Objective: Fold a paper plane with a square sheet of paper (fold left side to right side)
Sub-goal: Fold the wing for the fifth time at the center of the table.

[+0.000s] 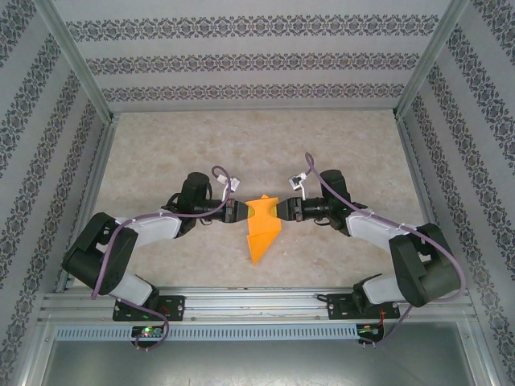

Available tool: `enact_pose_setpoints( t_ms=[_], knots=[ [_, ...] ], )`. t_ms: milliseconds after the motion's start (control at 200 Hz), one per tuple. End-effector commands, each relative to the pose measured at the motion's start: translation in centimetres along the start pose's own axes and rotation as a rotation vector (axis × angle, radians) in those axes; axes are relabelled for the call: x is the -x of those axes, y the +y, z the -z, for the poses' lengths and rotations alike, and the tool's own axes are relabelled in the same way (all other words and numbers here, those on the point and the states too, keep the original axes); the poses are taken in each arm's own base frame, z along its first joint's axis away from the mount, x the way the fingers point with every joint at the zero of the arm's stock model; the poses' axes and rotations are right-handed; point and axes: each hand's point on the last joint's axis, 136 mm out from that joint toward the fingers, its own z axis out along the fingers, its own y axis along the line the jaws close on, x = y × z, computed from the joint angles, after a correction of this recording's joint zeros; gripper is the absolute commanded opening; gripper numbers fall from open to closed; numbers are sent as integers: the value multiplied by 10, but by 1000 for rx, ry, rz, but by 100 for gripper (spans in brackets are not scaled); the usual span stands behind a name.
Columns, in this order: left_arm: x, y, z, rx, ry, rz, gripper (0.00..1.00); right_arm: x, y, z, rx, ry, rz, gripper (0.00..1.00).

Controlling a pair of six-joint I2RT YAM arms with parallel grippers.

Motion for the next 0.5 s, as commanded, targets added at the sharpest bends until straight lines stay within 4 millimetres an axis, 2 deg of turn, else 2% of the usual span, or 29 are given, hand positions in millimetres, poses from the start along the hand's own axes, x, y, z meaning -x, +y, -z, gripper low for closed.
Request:
enact_pose_setpoints(
  t_ms=[0, 210, 325, 380, 495],
  knots=[
    [1, -1, 5, 16, -4, -32, 0, 12, 3, 2, 13, -13, 31, 41],
    [-2, -1, 5, 17, 4, -30, 0, 17, -6, -1, -11, -16, 11, 29],
    [-5, 2, 6, 33, 17, -28, 1, 18, -13, -5, -31, -12, -11, 12],
    [-7, 5, 7, 54, 22, -30, 8, 17, -17, -7, -44, -10, -20, 0],
    [-10, 18, 13, 146, 18, -38, 37, 15, -31, -11, -85, -5, -61, 0]
  ],
)
